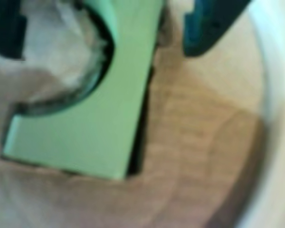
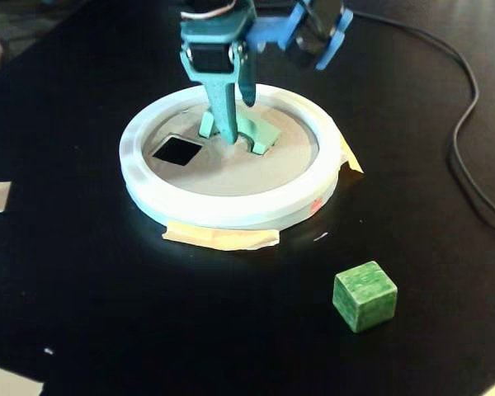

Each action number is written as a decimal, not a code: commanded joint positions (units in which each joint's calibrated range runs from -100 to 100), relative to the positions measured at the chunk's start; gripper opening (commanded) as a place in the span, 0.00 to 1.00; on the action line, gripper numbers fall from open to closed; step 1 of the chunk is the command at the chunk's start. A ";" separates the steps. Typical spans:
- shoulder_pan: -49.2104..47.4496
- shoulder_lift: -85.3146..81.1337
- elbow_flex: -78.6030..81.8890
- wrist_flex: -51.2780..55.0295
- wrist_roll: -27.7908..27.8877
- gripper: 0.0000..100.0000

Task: Pick up the U shape block and drop it in corresponding U shaped hole

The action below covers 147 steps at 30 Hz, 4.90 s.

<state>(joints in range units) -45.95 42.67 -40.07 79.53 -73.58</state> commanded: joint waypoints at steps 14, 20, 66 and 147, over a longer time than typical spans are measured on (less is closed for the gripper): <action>-5.23 -17.45 -3.83 17.25 27.79 0.55; -7.23 -19.96 -3.83 20.47 36.04 0.56; -6.61 -2.41 -2.74 5.41 41.42 1.00; -0.24 -36.08 53.27 -30.01 42.78 1.00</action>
<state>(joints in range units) -44.46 9.14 13.42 53.06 -29.18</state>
